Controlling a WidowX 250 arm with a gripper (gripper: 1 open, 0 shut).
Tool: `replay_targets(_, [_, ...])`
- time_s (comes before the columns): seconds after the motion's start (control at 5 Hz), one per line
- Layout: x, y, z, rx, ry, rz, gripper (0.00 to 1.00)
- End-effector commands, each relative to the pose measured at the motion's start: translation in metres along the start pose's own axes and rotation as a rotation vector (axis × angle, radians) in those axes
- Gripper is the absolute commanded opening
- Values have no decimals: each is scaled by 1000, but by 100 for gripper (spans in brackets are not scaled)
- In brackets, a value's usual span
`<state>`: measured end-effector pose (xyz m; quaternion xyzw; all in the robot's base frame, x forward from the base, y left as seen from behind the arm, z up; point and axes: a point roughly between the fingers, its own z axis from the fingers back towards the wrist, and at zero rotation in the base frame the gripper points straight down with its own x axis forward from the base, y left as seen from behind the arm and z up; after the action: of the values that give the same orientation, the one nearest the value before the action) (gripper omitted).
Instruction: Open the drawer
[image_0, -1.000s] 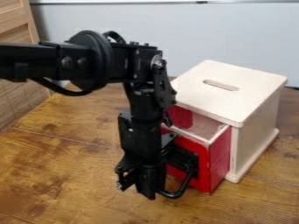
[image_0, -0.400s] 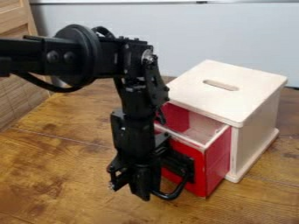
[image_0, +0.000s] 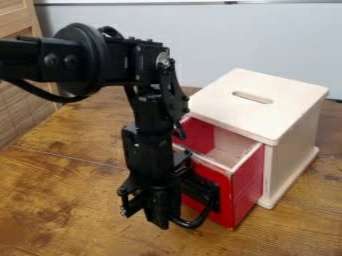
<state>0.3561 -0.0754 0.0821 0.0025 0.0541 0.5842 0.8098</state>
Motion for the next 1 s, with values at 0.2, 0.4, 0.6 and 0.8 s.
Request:
replay_targets(0.2, [2,5,45,-111,0,13,0])
replay_targets(0.4, [2,7,46,-110,3,16,0])
replay_targets(0.6, [1,9,46,-108,5,18,0])
replay_targets(0.8, [1,10,47,-105,6,19,0])
